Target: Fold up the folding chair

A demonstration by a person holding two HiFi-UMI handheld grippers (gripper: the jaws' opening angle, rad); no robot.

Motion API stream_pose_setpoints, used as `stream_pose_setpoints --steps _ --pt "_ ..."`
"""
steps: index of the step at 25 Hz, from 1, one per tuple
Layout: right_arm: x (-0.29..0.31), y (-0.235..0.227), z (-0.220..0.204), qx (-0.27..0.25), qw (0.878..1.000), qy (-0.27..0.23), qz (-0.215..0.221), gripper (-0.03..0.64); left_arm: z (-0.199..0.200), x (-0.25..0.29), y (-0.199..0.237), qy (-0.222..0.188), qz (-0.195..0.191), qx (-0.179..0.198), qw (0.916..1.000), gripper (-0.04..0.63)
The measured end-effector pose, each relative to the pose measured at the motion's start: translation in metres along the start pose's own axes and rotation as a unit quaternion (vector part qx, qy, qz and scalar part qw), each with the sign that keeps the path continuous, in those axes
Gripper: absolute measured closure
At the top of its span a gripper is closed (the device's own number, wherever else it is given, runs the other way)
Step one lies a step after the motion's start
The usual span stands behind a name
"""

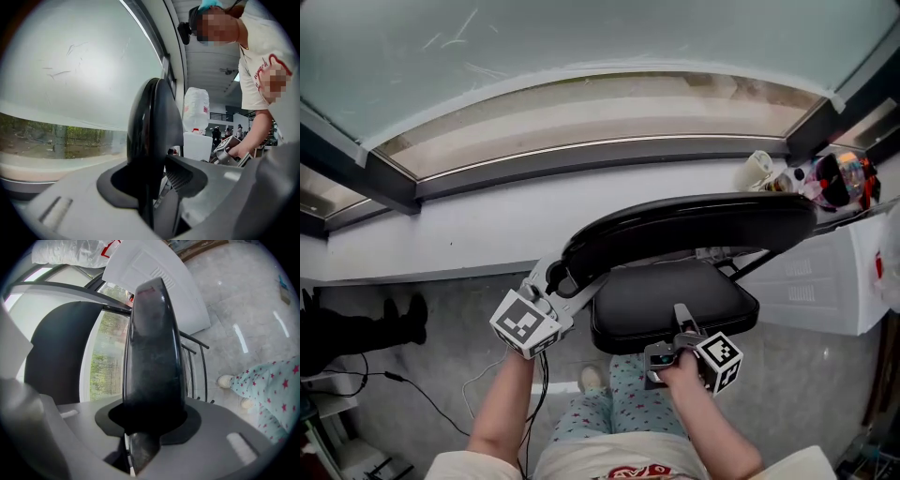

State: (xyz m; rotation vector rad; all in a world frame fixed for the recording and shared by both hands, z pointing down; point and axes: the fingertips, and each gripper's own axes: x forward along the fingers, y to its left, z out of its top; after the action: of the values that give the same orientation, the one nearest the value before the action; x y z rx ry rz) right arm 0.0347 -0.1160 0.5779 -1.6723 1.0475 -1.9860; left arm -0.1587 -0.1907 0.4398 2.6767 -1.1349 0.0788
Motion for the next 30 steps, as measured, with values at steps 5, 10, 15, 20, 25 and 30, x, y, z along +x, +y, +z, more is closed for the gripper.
stream_pose_setpoints --steps 5,10,15,20,25,30 --pt "0.021 0.032 0.001 0.019 1.000 -0.002 -0.025 0.453 0.011 0.005 0.006 0.006 -0.001 0.011 0.9999 0.410" --pt "0.037 0.055 -0.001 0.045 0.998 -0.001 -0.034 0.434 0.017 0.007 0.011 0.013 -0.001 0.043 0.9990 0.414" --pt "0.054 0.076 0.001 0.065 0.997 -0.009 -0.037 0.407 0.020 0.013 0.015 0.018 -0.031 0.078 0.9963 0.426" --pt "0.077 0.099 0.006 0.075 0.996 -0.033 -0.038 0.391 0.020 0.016 0.020 0.049 -0.090 0.112 0.9884 0.458" --pt "0.095 0.114 0.007 0.078 0.995 -0.042 -0.047 0.385 0.024 0.026 0.036 0.059 -0.122 0.109 0.9848 0.477" --pt "0.112 0.126 0.004 0.083 0.994 -0.038 -0.060 0.371 0.028 0.036 0.047 0.067 -0.155 0.111 0.9793 0.498"
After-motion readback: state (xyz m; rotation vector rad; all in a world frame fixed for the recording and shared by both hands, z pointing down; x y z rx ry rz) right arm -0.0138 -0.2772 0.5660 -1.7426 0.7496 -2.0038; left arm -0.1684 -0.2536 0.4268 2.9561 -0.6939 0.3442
